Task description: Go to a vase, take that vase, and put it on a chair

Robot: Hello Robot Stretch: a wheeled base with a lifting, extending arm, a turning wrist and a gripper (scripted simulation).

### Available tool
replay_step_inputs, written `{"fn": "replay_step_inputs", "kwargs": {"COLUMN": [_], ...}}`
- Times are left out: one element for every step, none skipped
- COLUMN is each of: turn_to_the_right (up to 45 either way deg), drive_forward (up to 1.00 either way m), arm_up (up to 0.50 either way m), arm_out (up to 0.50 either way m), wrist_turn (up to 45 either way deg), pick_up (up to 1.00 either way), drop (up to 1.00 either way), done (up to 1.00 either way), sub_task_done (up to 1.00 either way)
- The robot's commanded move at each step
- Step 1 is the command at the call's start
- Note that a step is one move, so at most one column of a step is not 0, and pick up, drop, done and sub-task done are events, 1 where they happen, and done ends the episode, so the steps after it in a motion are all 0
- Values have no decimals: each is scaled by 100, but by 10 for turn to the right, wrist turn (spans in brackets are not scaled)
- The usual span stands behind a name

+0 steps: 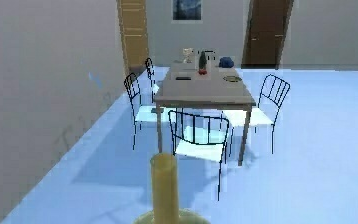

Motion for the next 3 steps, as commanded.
{"fn": "replay_step_inputs", "kwargs": {"turn_to_the_right": [180, 0, 180], "drive_forward": [0, 55, 0], "arm_up": [0, 0, 0], "arm_out": [0, 0, 0], "wrist_turn": [0, 0, 0], "pick_up": [0, 0, 0], "drop": [0, 0, 0], "done": [0, 0, 0], "sub_task_done": [0, 0, 0]}}
